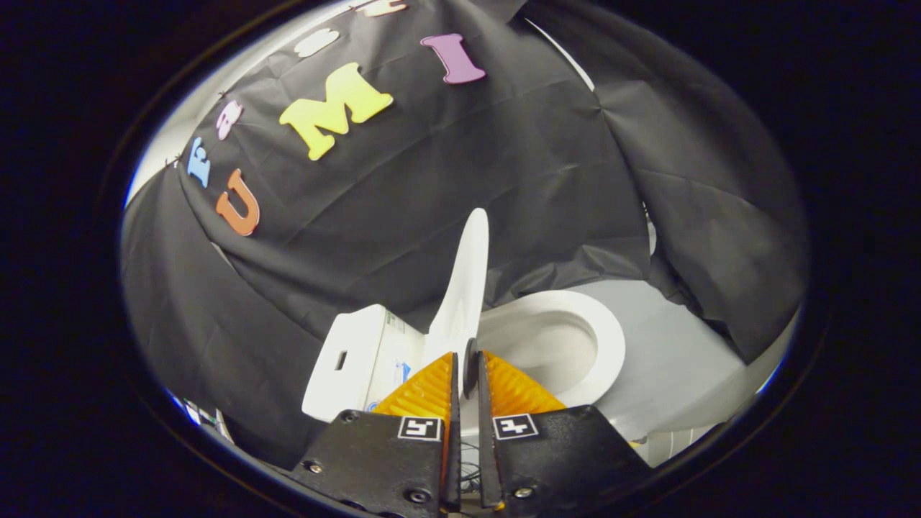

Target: Open the toilet lid.

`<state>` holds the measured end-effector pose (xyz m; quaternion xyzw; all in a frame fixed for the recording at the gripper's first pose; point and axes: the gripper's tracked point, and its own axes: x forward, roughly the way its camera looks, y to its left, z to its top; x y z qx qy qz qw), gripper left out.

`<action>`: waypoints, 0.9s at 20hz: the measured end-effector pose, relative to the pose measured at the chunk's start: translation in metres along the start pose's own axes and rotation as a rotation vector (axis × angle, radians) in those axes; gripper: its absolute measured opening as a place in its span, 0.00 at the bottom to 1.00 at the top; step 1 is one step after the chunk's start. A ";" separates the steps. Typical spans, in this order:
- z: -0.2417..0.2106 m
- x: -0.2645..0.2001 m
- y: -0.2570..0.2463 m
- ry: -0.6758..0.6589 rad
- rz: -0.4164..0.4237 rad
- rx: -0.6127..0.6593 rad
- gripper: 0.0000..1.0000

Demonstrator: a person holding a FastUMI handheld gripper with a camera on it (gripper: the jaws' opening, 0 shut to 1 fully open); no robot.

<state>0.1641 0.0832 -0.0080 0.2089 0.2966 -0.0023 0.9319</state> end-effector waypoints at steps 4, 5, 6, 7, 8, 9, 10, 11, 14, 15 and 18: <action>0.002 0.000 0.017 -0.005 -0.029 -0.073 0.13; 0.002 0.000 0.019 -0.006 -0.029 -0.082 0.13; 0.002 0.000 0.023 -0.006 -0.034 -0.088 0.13; 0.002 0.000 0.029 -0.008 -0.032 -0.097 0.13; 0.002 -0.001 0.034 -0.012 -0.037 -0.109 0.13; 0.002 -0.001 0.039 -0.015 -0.039 -0.124 0.13; 0.002 -0.001 0.043 -0.018 -0.048 -0.138 0.13; 0.003 0.001 0.048 -0.020 -0.047 -0.149 0.13; 0.004 0.000 0.063 -0.021 -0.045 -0.171 0.13; 0.003 -0.002 0.067 -0.021 -0.040 -0.172 0.13; 0.005 0.000 0.079 -0.020 -0.032 -0.190 0.13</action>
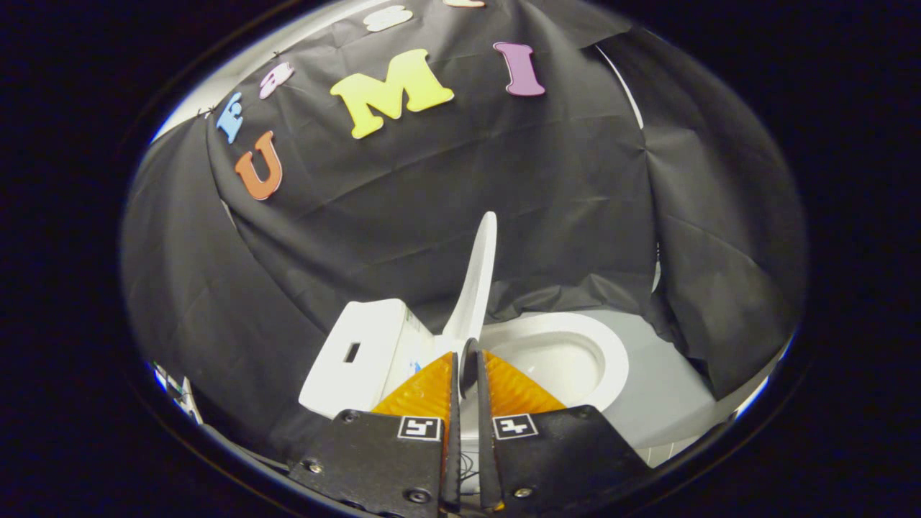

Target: Open the toilet lid.

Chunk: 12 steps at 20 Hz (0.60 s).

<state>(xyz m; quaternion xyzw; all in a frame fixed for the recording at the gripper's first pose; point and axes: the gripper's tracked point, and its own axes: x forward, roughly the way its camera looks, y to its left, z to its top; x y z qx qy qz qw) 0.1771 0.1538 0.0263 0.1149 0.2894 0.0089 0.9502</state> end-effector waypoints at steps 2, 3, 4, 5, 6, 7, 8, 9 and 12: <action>-0.001 -0.002 0.013 -0.001 0.005 -0.023 0.13; -0.001 -0.002 0.018 -0.001 0.004 -0.036 0.13; -0.001 -0.002 0.023 -0.003 0.007 -0.042 0.13; 0.000 -0.001 0.027 -0.005 0.010 -0.044 0.13; 0.000 0.000 0.032 -0.005 0.017 -0.041 0.14; 0.000 -0.001 0.037 -0.006 0.021 -0.043 0.14; 0.000 -0.001 0.041 -0.004 0.023 -0.044 0.14; -0.001 -0.001 0.046 -0.003 0.024 -0.052 0.15; -0.001 0.001 0.060 -0.004 0.027 -0.076 0.15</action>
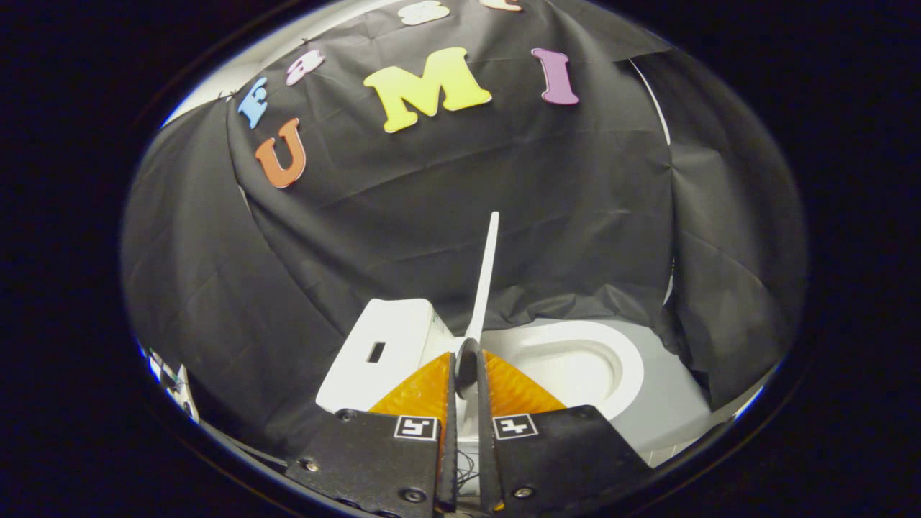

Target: Open the toilet lid.

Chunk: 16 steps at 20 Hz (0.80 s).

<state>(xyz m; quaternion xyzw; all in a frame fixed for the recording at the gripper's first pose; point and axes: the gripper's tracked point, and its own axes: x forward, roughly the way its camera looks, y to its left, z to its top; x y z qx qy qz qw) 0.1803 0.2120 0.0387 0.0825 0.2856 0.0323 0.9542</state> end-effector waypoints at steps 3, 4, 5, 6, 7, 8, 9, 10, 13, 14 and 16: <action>-0.002 0.001 0.012 0.001 0.002 -0.020 0.16; -0.002 0.002 0.017 0.001 0.002 -0.030 0.17; -0.002 0.003 0.024 -0.002 0.004 -0.031 0.17; -0.003 0.004 0.031 0.001 0.011 -0.032 0.17; -0.003 0.005 0.036 0.000 0.015 -0.032 0.17; -0.003 0.006 0.041 0.003 0.017 -0.034 0.18; -0.003 0.007 0.046 0.002 0.016 -0.043 0.18; -0.004 0.009 0.051 0.002 0.016 -0.053 0.18; -0.006 0.011 0.064 -0.002 0.010 -0.084 0.18; -0.006 0.013 0.068 -0.002 0.009 -0.088 0.18; -0.008 0.015 0.078 -0.006 0.021 -0.097 0.19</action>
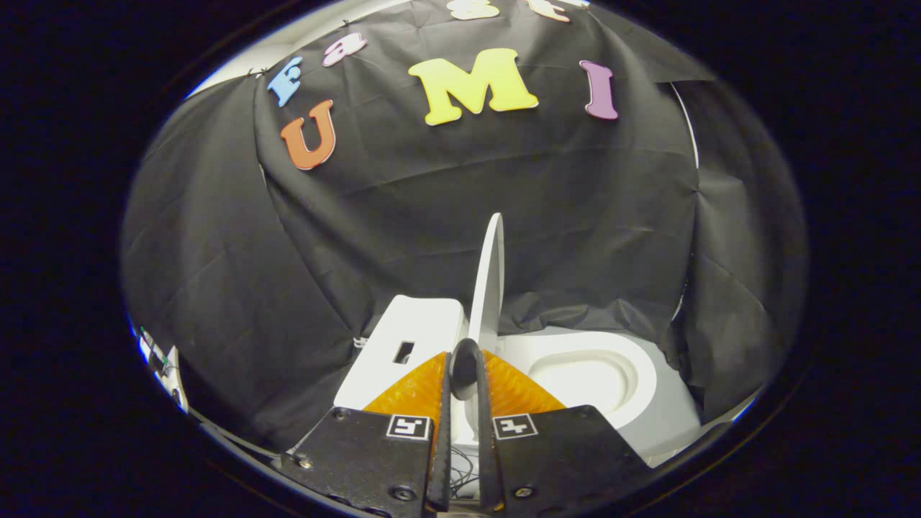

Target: Open the toilet lid.

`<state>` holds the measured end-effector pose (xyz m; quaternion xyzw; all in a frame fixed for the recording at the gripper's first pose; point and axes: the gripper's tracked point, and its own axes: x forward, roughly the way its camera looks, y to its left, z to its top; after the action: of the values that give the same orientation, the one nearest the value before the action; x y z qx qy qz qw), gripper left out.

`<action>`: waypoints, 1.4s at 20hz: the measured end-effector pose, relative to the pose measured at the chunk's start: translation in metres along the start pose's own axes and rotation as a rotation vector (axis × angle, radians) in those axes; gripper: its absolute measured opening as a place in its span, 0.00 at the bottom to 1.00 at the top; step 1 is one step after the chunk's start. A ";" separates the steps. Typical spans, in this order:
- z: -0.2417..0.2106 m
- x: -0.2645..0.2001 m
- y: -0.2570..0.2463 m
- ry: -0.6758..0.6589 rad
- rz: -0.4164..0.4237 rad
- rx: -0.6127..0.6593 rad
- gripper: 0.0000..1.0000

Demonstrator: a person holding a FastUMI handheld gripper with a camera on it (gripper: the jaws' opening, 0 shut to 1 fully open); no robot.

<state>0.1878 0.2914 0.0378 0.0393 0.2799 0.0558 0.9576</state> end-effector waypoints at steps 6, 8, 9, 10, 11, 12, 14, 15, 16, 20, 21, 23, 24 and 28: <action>-0.002 0.007 0.023 0.010 0.004 -0.022 0.19; -0.003 0.010 0.032 0.011 0.003 -0.034 0.19; -0.004 0.012 0.037 0.014 0.000 -0.046 0.19; -0.006 0.012 0.042 0.021 -0.001 -0.056 0.19; -0.007 0.013 0.046 0.025 -0.002 -0.065 0.19; -0.007 0.014 0.051 0.028 0.001 -0.072 0.19; -0.008 0.017 0.060 0.026 0.007 -0.083 0.19; -0.009 0.018 0.062 0.024 0.007 -0.086 0.19; -0.010 0.020 0.065 0.027 0.008 -0.089 0.19; -0.013 0.024 0.083 0.051 0.019 -0.108 0.19; -0.015 0.027 0.089 0.050 0.022 -0.123 0.19; -0.019 0.029 0.099 0.051 0.025 -0.150 0.19; -0.019 0.031 0.103 0.053 0.026 -0.159 0.19; -0.024 0.039 0.121 0.068 0.043 -0.164 0.19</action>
<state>0.1974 0.4174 0.0103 -0.0351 0.3059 0.1005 0.9461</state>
